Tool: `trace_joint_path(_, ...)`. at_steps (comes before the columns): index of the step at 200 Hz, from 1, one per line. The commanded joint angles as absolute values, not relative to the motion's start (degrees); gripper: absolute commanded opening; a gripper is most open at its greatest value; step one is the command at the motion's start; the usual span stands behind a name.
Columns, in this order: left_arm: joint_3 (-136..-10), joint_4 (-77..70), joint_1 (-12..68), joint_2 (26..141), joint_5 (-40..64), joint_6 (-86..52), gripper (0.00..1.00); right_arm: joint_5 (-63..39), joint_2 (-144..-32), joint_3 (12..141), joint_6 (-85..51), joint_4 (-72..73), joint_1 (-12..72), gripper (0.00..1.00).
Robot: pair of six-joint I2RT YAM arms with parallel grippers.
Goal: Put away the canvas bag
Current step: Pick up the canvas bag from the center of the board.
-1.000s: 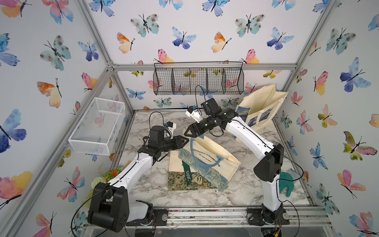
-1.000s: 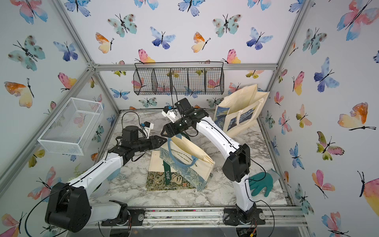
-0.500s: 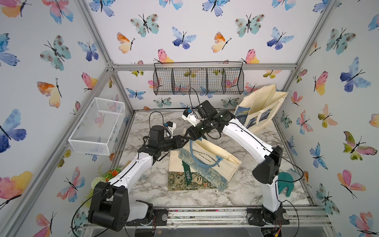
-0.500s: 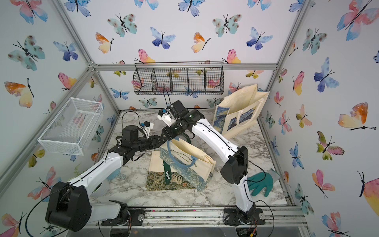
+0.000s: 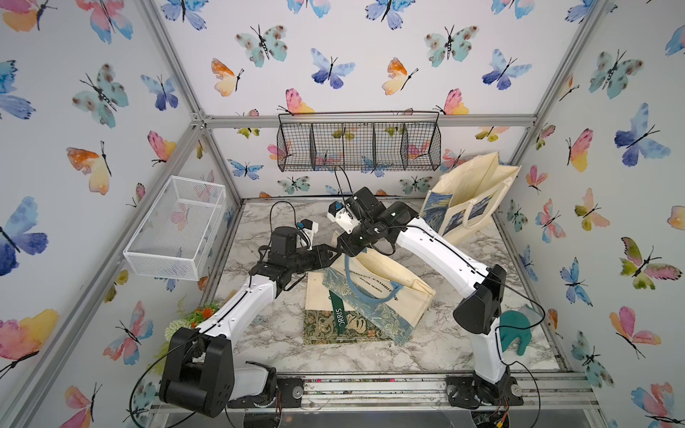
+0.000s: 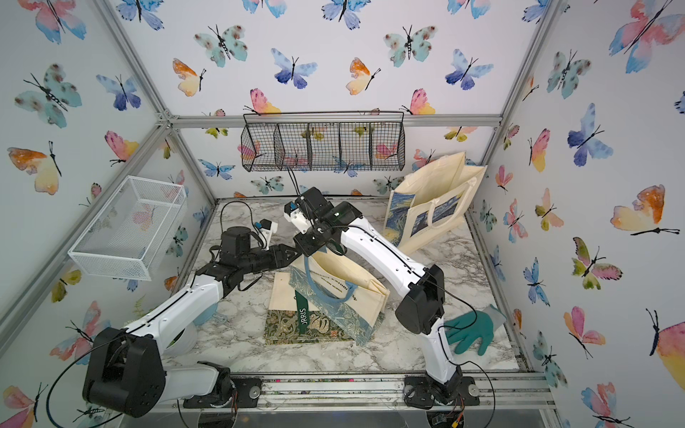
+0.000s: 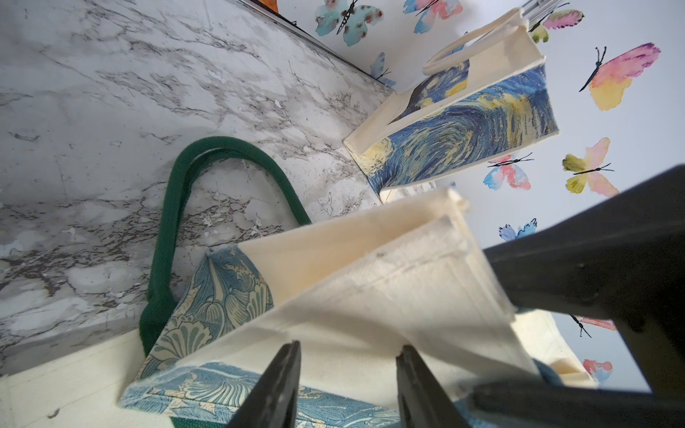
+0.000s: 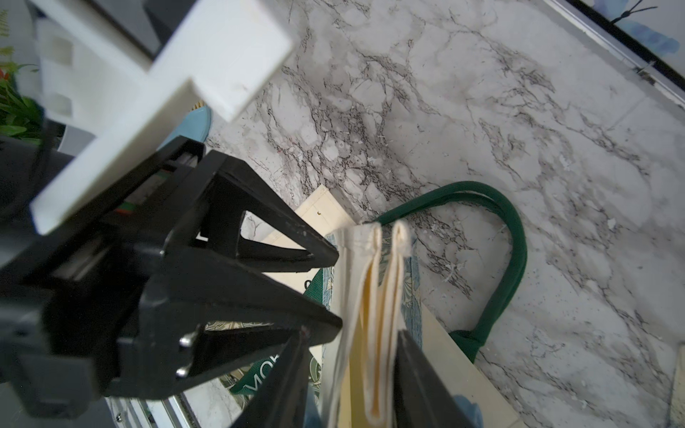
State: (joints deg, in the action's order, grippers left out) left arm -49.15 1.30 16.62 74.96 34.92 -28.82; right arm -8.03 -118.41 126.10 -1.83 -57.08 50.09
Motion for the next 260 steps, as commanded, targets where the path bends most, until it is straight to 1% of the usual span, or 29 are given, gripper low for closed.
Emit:
trace_joint_path(1,-50.17,3.28,16.83,72.77,32.92,-26.52,0.47,-5.69,-121.27,126.88,-1.23,-61.41,50.62,0.38)
trace_joint_path(30,-51.49,6.94,16.70,71.39,30.91,-23.88,0.49,-4.66,-121.73,126.59,-1.16,-61.83,50.62,0.33)
trace_joint_path(45,-52.98,9.53,16.61,70.65,29.20,-22.00,0.50,-4.82,-121.93,126.42,-1.14,-61.94,50.62,0.29)
trace_joint_path(57,-54.04,11.51,16.40,69.79,28.26,-20.66,0.50,-4.87,-121.92,126.39,-1.06,-61.79,50.62,0.17)
trace_joint_path(60,-54.28,11.95,16.28,69.52,26.23,-20.38,0.50,-4.71,-121.91,126.39,-1.06,-61.74,50.62,0.14)
trace_joint_path(68,-54.48,12.70,15.88,68.72,25.07,-19.85,0.50,-4.62,-121.83,126.54,-1.05,-61.47,50.62,0.05)
trace_joint_path(72,-54.51,12.94,15.61,68.23,24.62,-19.64,0.51,-4.40,-121.76,126.48,-1.05,-61.32,50.62,0.03)
trace_joint_path(116,-53.63,11.62,12.06,63.46,22.37,-20.24,0.52,-2.02,-118.79,125.90,-0.64,-57.84,50.54,0.02)
trace_joint_path(141,-53.39,8.01,11.83,61.77,24.70,-20.48,0.53,-1.23,-115.81,125.39,-0.53,-56.03,49.56,0.02)
trace_joint_path(171,-53.97,3.70,11.78,60.08,23.35,-19.57,0.55,-1.79,-111.66,123.06,-0.29,-55.24,47.28,0.02)
trace_joint_path(191,-55.27,1.33,11.81,60.99,24.49,-18.45,0.56,-2.68,-108.96,120.96,-0.09,-55.16,46.07,0.03)
trace_joint_path(223,-55.12,-4.63,11.83,62.67,27.15,-18.18,0.57,-9.16,-104.84,117.84,-1.04,-54.50,43.16,0.03)
trace_joint_path(230,-54.26,-6.69,11.83,62.51,29.42,-18.23,0.57,-10.57,-103.92,117.06,-1.14,-54.16,42.45,0.03)
trace_joint_path(260,-50.63,-13.44,11.86,61.22,29.29,-17.54,0.59,-19.01,-100.61,112.48,-1.88,-51.84,38.54,0.02)
